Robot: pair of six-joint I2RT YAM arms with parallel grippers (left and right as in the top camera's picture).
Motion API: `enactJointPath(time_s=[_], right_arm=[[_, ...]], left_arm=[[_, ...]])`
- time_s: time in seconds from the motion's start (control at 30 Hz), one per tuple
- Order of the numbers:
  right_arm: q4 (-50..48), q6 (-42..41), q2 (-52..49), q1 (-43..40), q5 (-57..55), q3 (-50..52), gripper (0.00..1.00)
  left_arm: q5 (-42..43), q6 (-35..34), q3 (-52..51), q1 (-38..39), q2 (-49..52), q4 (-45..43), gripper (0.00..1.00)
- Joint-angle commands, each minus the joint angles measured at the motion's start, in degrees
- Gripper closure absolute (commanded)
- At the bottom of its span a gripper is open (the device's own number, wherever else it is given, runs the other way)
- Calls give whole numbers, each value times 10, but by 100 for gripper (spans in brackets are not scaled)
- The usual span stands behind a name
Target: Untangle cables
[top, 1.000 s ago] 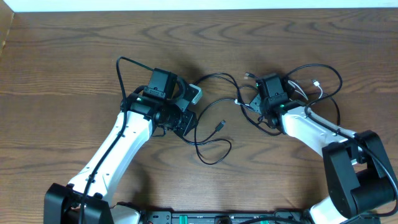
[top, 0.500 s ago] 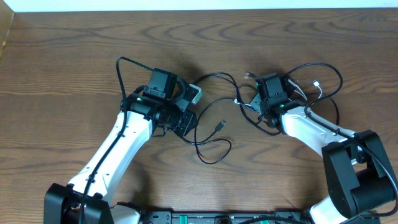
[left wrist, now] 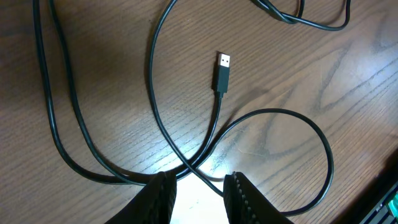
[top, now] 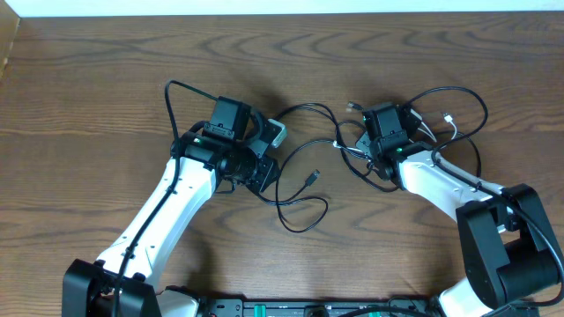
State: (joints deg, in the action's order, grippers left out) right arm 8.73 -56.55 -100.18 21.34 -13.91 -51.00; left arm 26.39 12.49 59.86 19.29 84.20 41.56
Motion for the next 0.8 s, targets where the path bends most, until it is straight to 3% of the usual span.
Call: enactJointPath(time_s=[0.0,0.4,0.6,0.77], right_arm=[[-1,0,-7,5,-17,2,85],[-12,0,-48,5,-16,2,86],[-14,0,-55,5,-16,2,73],[-17,0,-55,5,-16,2,71]], left_arm=[[-5,7,-1,1,-3,0,69],[-5,7,-1,1,-3,0,69],[-5,7,-1,1,-3,0,69],[-5,7,-1,1,-3,0,69]])
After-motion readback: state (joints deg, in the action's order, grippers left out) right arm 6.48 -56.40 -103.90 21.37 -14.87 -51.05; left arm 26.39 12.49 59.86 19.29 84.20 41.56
